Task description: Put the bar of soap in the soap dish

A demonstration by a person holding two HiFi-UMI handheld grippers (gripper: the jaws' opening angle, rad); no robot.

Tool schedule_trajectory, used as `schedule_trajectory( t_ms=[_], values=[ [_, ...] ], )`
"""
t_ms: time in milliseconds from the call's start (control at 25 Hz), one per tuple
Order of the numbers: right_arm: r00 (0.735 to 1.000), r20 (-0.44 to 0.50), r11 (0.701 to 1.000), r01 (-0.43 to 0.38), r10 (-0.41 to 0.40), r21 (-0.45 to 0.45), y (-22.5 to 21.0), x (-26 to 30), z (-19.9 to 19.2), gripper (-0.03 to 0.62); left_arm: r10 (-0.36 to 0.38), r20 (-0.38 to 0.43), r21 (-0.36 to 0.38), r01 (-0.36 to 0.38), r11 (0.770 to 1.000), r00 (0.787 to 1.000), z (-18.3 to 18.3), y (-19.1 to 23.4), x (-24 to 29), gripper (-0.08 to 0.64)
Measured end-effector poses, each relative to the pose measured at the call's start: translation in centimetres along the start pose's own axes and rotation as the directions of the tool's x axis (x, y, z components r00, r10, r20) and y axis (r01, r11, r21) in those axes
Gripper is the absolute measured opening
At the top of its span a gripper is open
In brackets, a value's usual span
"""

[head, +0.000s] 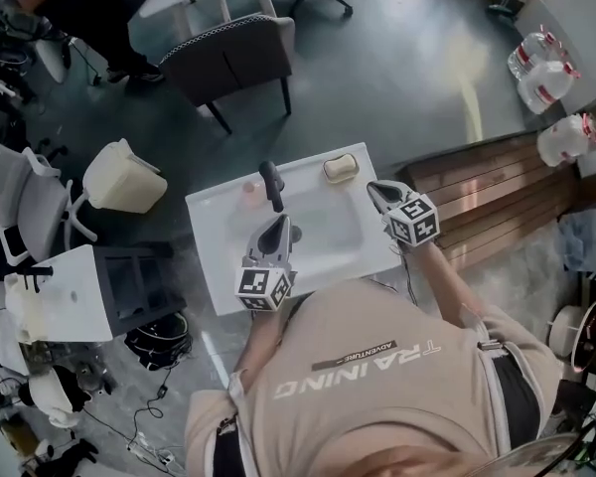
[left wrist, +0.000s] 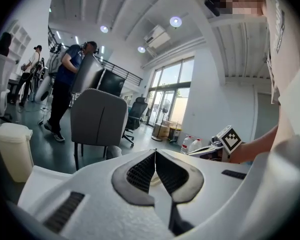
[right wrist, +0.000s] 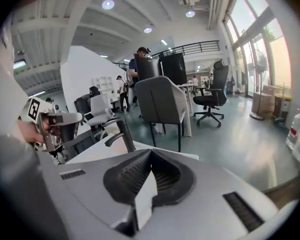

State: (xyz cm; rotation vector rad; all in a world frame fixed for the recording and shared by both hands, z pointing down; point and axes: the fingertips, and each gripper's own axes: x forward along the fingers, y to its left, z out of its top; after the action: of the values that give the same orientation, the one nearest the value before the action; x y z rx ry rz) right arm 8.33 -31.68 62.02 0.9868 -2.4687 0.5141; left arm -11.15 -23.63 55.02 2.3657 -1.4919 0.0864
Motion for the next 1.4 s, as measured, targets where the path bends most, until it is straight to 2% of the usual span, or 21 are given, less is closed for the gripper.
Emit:
schedule_trajectory(
  t_ms=[320,440,600,840,1000,1240,1400],
  values=[
    [0.984,0.180,0.998,-0.011,0.000,0.060,2.2,-4.3,5.1,0.014,-0.058,0.024,0.044,0.057,0.997,0.998,2.7,-0.7,1.3,0.011],
    [0.974,0.225,1.000,-0.014,0.014,-0.002,3.0,-5.2,7.2,0.014,-0.061,0.054,0.050,0.058,0.997,0.997,4.3,-0.6,1.7,0.011],
    [0.966,0.257,0.997,-0.013,0.032,-0.073,3.4,-5.9,9.0,0.014,-0.031,0.145,0.034,0.027,0.999,0.989,7.8,-0.1,2.1,0.011],
    [0.941,0.333,0.986,-0.012,0.068,-0.168,5.1,-7.1,13.8,0.014,-0.035,0.222,0.123,0.008,0.992,0.974,12.2,0.3,1.4,0.011],
    [0.923,0.372,0.978,-0.016,0.094,-0.206,6.3,-8.2,16.0,0.014,-0.016,0.255,0.142,-0.021,0.990,0.967,13.7,0.7,0.2,0.011],
    [0.916,0.376,0.967,-0.040,0.137,-0.253,7.7,-8.9,16.7,0.014,-0.026,0.322,0.178,-0.033,0.983,0.946,16.7,-0.1,-0.7,0.011],
    [0.910,0.383,0.967,-0.060,0.155,-0.249,8.1,-9.2,16.2,0.014,-0.025,0.331,0.194,-0.042,0.980,0.943,16.4,-1.5,-1.7,0.011]
  ],
)
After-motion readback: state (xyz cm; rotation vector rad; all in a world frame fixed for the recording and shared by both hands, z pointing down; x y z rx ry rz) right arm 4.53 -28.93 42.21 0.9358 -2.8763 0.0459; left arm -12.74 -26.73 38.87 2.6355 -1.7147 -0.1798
